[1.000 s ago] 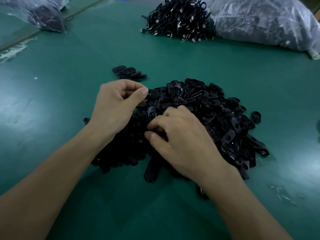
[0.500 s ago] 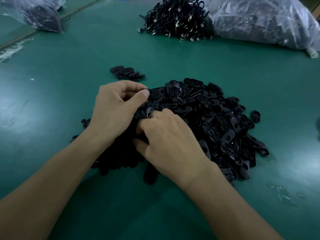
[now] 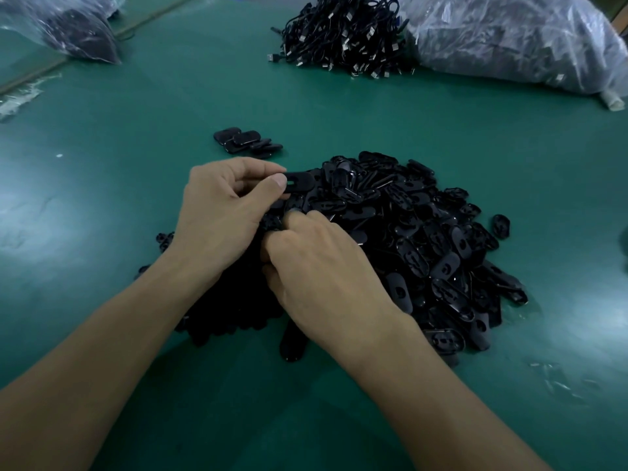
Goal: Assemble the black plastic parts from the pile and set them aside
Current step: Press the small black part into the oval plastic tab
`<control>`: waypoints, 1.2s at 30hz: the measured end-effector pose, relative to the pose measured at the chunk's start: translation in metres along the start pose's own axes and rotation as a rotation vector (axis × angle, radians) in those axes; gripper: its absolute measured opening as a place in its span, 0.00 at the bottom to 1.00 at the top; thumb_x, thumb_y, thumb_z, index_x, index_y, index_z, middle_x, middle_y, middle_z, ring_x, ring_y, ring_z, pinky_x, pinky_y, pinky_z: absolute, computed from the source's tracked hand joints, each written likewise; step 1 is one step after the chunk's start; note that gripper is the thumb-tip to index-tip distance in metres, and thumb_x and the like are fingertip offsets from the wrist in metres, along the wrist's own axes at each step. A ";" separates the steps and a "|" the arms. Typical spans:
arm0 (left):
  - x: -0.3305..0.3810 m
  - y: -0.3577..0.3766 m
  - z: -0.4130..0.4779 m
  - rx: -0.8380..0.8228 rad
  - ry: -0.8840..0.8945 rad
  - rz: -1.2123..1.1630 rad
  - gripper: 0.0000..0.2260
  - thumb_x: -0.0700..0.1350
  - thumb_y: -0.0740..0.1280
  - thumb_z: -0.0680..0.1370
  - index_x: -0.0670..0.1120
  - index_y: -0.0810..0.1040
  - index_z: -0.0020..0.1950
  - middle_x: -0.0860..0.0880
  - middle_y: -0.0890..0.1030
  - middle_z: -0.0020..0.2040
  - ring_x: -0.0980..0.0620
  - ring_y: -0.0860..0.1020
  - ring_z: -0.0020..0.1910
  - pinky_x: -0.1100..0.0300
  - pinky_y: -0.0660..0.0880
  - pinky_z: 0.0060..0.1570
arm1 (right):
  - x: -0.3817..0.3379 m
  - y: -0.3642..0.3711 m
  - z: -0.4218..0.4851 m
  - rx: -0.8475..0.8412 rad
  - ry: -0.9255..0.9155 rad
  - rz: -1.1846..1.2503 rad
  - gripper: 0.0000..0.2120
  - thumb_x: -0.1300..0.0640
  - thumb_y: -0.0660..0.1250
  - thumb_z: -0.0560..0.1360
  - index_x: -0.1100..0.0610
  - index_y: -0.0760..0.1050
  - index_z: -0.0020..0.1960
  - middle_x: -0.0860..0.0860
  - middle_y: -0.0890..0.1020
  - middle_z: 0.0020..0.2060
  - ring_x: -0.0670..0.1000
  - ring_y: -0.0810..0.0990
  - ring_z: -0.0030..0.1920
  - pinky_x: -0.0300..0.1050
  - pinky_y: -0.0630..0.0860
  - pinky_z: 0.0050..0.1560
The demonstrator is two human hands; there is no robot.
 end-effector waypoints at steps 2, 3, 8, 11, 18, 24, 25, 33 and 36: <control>0.001 0.000 0.000 0.000 -0.001 0.004 0.07 0.42 0.72 0.77 0.56 0.83 0.44 0.60 0.83 0.33 0.65 0.80 0.34 0.74 0.72 0.36 | -0.001 0.000 0.000 0.005 -0.008 -0.003 0.12 0.60 0.69 0.77 0.51 0.65 0.46 0.51 0.73 0.51 0.54 0.72 0.55 0.42 0.57 0.48; 0.001 0.000 -0.001 0.000 -0.001 0.010 0.07 0.42 0.72 0.77 0.56 0.83 0.44 0.61 0.83 0.32 0.65 0.80 0.33 0.74 0.72 0.36 | -0.001 -0.001 0.000 0.011 -0.006 0.008 0.10 0.59 0.68 0.77 0.52 0.67 0.47 0.52 0.74 0.52 0.54 0.72 0.54 0.42 0.57 0.48; 0.000 0.000 -0.001 -0.012 -0.013 0.004 0.06 0.44 0.72 0.77 0.55 0.83 0.45 0.60 0.82 0.31 0.65 0.77 0.29 0.73 0.71 0.33 | 0.003 -0.007 -0.001 0.054 -0.002 0.038 0.06 0.61 0.63 0.80 0.55 0.71 0.56 0.52 0.74 0.52 0.53 0.73 0.52 0.43 0.67 0.50; 0.001 0.000 -0.002 -0.011 -0.010 0.000 0.02 0.48 0.71 0.74 0.56 0.83 0.44 0.59 0.84 0.33 0.66 0.77 0.31 0.73 0.71 0.35 | 0.023 -0.018 -0.006 0.107 0.071 0.264 0.03 0.61 0.60 0.82 0.53 0.70 0.52 0.46 0.73 0.45 0.49 0.74 0.46 0.39 0.64 0.43; 0.010 0.011 -0.013 -0.068 0.017 0.055 0.04 0.47 0.73 0.76 0.57 0.84 0.44 0.58 0.85 0.37 0.61 0.82 0.36 0.66 0.77 0.39 | 0.089 -0.044 -0.034 0.388 0.242 0.613 0.07 0.57 0.64 0.81 0.45 0.75 0.48 0.43 0.81 0.39 0.44 0.81 0.42 0.41 0.78 0.42; 0.020 0.026 -0.024 -0.158 0.037 0.057 0.06 0.44 0.73 0.77 0.56 0.84 0.46 0.58 0.85 0.38 0.59 0.82 0.36 0.67 0.78 0.38 | 0.109 -0.033 -0.044 0.425 0.259 0.878 0.11 0.63 0.73 0.76 0.47 0.83 0.50 0.45 0.85 0.39 0.45 0.84 0.41 0.36 0.79 0.44; 0.020 0.028 -0.026 -0.169 0.024 0.031 0.05 0.44 0.73 0.77 0.55 0.84 0.46 0.58 0.85 0.38 0.61 0.82 0.35 0.69 0.77 0.38 | 0.109 -0.033 -0.045 0.426 0.248 0.941 0.10 0.64 0.74 0.75 0.49 0.83 0.49 0.45 0.86 0.39 0.46 0.85 0.39 0.35 0.79 0.43; 0.025 0.034 -0.030 -0.237 0.021 -0.113 0.05 0.40 0.71 0.78 0.51 0.84 0.47 0.59 0.84 0.33 0.65 0.79 0.32 0.76 0.71 0.34 | 0.114 -0.028 -0.049 0.440 0.291 1.197 0.08 0.65 0.76 0.72 0.56 0.80 0.46 0.53 0.86 0.34 0.50 0.85 0.34 0.37 0.79 0.36; 0.027 0.038 -0.031 -0.269 0.036 -0.134 0.06 0.39 0.71 0.78 0.50 0.84 0.47 0.60 0.82 0.32 0.65 0.79 0.32 0.76 0.71 0.34 | 0.117 -0.026 -0.050 0.453 0.319 1.261 0.06 0.65 0.76 0.71 0.57 0.81 0.43 0.55 0.86 0.33 0.51 0.85 0.33 0.37 0.79 0.35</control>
Point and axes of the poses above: each hand's wrist, its own z-axis towards the middle knuckle, its own y-axis out of the palm, x = y × z, the point moved 8 cm from there along z, towards the middle knuckle
